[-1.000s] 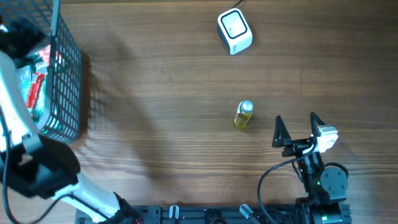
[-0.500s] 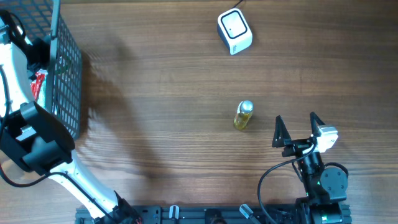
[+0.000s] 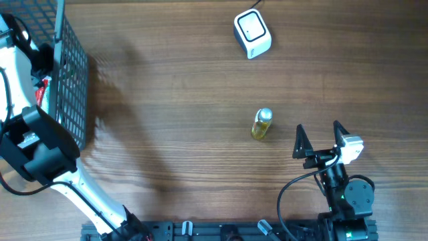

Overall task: Scan the item barcode
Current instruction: 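Reach the left gripper into the basket and grasp the green-lidded jar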

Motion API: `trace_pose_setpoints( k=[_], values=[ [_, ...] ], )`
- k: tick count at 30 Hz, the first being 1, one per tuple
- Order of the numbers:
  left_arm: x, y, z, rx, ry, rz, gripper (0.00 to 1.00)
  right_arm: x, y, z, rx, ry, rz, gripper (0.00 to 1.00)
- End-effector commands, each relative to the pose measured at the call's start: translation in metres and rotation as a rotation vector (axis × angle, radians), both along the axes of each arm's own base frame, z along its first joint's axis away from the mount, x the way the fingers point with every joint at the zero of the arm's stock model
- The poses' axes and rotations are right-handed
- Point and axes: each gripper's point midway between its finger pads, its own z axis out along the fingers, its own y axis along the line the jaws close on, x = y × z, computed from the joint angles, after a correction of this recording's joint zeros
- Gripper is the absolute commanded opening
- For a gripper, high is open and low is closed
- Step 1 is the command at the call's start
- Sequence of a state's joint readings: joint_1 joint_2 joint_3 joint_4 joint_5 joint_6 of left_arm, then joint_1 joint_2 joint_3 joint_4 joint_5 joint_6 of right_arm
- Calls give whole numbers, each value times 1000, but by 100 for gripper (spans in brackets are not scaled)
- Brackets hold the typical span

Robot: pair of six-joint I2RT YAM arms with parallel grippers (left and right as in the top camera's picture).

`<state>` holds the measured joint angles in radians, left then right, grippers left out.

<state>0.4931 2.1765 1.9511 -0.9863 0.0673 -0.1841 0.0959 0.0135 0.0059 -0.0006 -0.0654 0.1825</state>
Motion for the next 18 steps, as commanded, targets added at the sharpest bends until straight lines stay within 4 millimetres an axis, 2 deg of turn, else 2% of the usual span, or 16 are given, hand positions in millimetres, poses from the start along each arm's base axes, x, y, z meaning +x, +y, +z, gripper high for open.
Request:
trace_pose_setpoints(
  k=[1,4,6,9,10,14,18],
  values=[
    [-8,-7,-37,-28,63,-27,84,0,-2,2,8,-7,-10,100],
    [-10,-8,-48,-29,64,-27,68,0,-2,2,8,-7,-10,100],
    [-9,-8,-48,-27,61,-28,57,0,-2,2,8,-7,-10,100],
    [-6,-5,-39,-15,39,-26,39,0,-2,2,8,-7,-10,100],
    [-5,-3,-33,-9,28,-23,39,0,-2,2,8,-7,-10,100],
    [-2,7,16,43,-66,-7,40,0,-2,2,8,-7,-10,100],
    [-9,18,91,121,-203,21,39,0,-2,2,8,-7,-10,100]
  ],
)
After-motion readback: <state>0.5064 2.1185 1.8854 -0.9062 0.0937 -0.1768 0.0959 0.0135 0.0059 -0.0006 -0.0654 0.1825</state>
